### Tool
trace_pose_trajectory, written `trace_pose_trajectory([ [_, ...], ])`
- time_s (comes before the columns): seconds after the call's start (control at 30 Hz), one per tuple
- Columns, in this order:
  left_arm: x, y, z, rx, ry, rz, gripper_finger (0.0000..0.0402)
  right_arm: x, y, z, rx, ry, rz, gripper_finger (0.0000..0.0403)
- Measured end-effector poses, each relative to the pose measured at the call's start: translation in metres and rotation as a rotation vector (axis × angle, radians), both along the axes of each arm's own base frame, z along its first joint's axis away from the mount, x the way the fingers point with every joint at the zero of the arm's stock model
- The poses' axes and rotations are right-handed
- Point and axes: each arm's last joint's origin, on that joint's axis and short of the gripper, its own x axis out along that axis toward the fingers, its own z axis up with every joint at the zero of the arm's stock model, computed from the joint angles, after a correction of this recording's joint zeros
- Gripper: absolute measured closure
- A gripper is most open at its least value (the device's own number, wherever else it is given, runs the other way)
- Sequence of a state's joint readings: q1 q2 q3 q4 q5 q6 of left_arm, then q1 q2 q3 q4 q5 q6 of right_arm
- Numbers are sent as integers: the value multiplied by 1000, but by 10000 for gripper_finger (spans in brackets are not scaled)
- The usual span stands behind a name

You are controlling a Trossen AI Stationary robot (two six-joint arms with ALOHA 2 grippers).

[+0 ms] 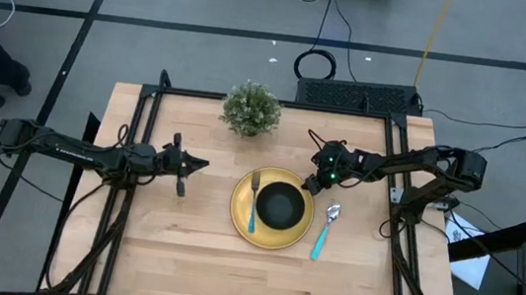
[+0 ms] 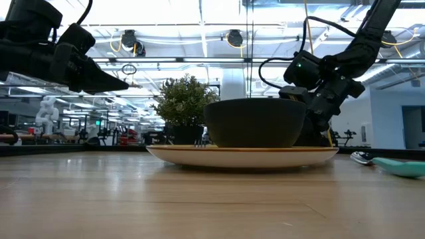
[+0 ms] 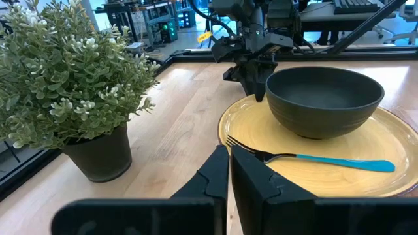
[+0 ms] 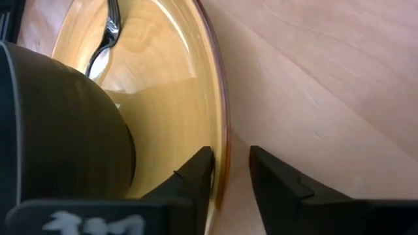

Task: Set table place
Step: Adjust the yellow plate, then put the blue spoon into the black bowl on the yellow plate

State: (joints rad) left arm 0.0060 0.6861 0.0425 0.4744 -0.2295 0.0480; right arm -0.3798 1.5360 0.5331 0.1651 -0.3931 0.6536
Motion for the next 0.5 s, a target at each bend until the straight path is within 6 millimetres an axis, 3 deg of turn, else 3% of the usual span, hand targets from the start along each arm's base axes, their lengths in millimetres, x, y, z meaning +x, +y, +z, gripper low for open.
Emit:
trace_pose_trajectory([
  [0.27,0,0,0,-1,0,0,378,-1,1,1,0,-2,17,248],
  [0.5,0,0,0,-5,1,0,378,-5,2,8,5,-7,32,234],
])
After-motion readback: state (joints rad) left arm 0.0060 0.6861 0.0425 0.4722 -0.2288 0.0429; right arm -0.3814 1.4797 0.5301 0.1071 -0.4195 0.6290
